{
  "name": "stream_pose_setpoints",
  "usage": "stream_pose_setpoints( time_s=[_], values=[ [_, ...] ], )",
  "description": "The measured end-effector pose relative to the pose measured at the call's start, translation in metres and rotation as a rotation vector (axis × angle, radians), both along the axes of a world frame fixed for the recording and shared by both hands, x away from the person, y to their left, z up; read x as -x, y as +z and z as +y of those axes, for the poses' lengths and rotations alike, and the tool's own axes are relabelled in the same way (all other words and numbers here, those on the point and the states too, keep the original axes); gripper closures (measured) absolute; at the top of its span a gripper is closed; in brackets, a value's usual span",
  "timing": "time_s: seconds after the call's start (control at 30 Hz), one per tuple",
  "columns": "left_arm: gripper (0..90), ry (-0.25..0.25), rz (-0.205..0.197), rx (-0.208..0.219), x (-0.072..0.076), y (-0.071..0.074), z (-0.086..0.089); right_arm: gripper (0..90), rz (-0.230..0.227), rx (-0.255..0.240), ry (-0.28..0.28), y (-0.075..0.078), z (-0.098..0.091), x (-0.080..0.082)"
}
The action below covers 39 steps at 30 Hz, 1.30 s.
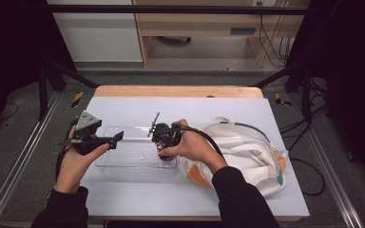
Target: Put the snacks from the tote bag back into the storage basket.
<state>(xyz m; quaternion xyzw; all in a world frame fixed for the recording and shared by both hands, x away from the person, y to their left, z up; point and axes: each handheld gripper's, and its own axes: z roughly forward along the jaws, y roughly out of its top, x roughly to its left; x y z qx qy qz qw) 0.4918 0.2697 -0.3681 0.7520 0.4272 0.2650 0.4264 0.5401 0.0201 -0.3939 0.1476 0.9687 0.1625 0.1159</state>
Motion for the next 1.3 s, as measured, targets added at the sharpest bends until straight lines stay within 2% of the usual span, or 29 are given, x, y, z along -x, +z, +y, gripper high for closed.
stream_pose_setpoints(
  time_s=[0.5,1.3],
  values=[
    [7.3,-0.004,0.004,-0.004,-0.0003,-0.0009,-0.0002,24.3,0.005,0.019,0.019,-0.0064,0.0012,-0.0026],
    [7.3,-0.004,0.01,-0.009,-0.001,-0.0019,0.0004,24.2,0.034,0.009,-0.009,-0.0099,0.0019,-0.0049]
  ],
)
